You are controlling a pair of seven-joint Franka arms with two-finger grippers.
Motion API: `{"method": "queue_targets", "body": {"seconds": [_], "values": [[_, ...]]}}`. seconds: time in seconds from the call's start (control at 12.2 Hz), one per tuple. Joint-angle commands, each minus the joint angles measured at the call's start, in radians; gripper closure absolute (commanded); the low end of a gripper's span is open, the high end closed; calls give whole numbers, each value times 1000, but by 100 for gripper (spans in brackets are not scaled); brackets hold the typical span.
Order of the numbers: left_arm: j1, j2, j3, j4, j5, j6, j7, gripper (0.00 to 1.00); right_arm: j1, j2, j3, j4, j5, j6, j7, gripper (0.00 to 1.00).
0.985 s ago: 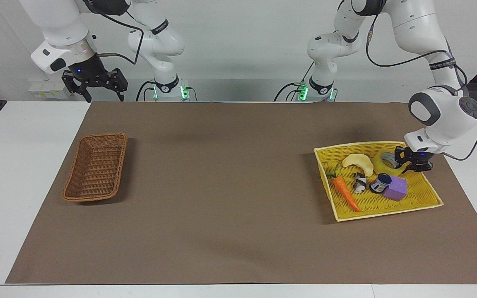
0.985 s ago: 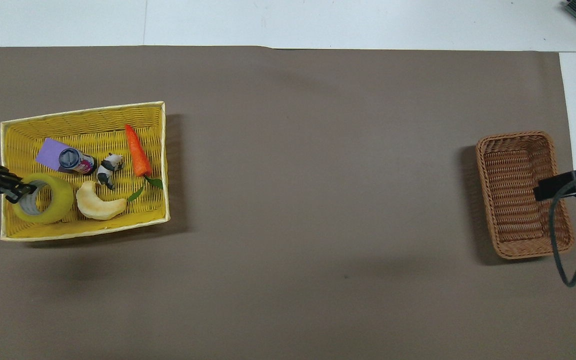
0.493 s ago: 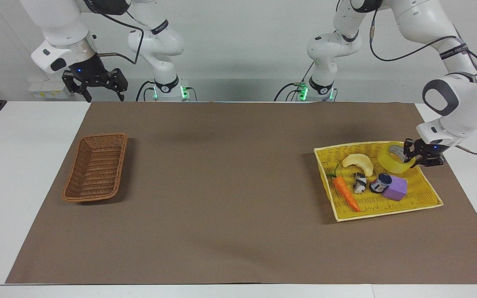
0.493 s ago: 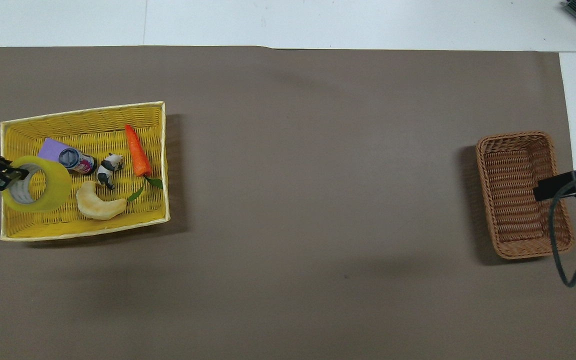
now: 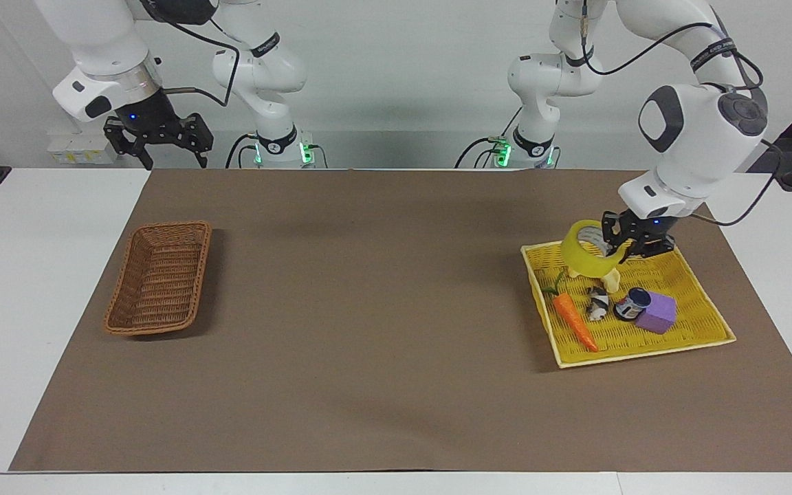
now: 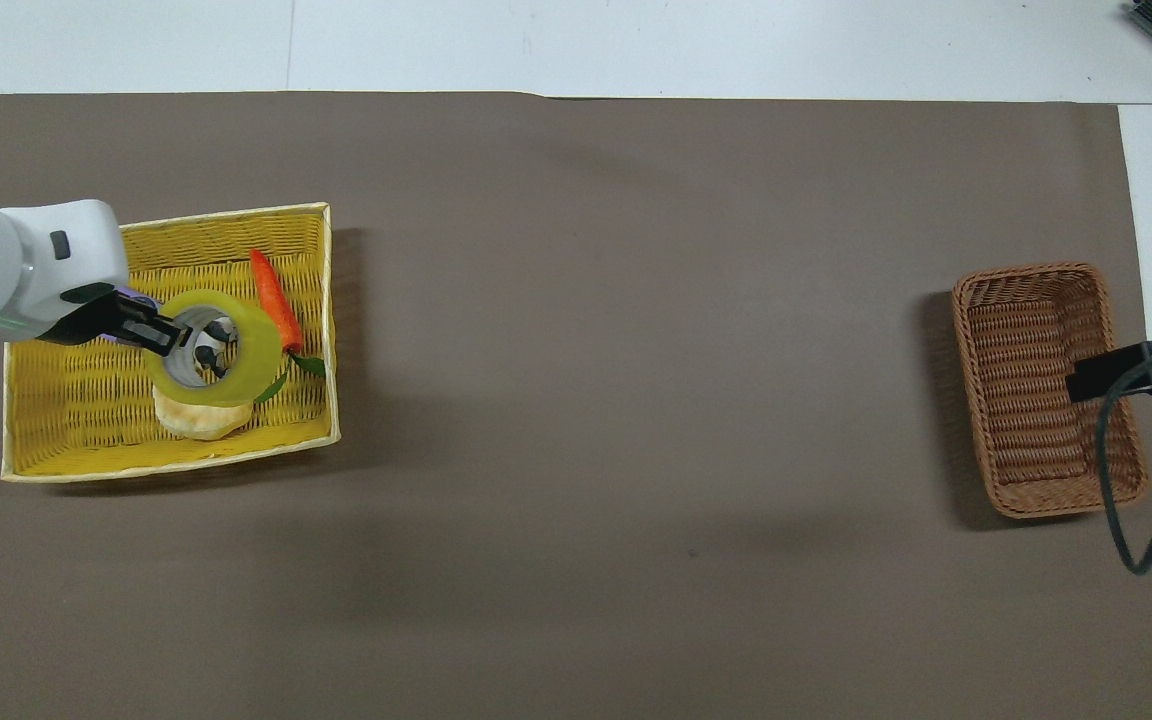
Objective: Move tape to another basket
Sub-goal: 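Grasp the tape roll with the left gripper and lift it, then carry the tape roll with the left gripper toward the table center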
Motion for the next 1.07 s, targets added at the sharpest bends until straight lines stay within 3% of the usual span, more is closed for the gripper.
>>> {"method": "queue_targets", "body": {"seconds": [0.0, 0.49, 0.99], "values": [[-49, -15, 12, -9, -135, 7, -107, 100, -12, -26, 11, -33, 18, 21, 21, 0], [-142, -16, -18, -9, -321, 44, -301, 100, -12, -27, 11, -33, 18, 21, 21, 0], [-188, -16, -72, -10, -329, 121, -413, 100, -12, -27, 11, -33, 18, 21, 21, 0]]}}
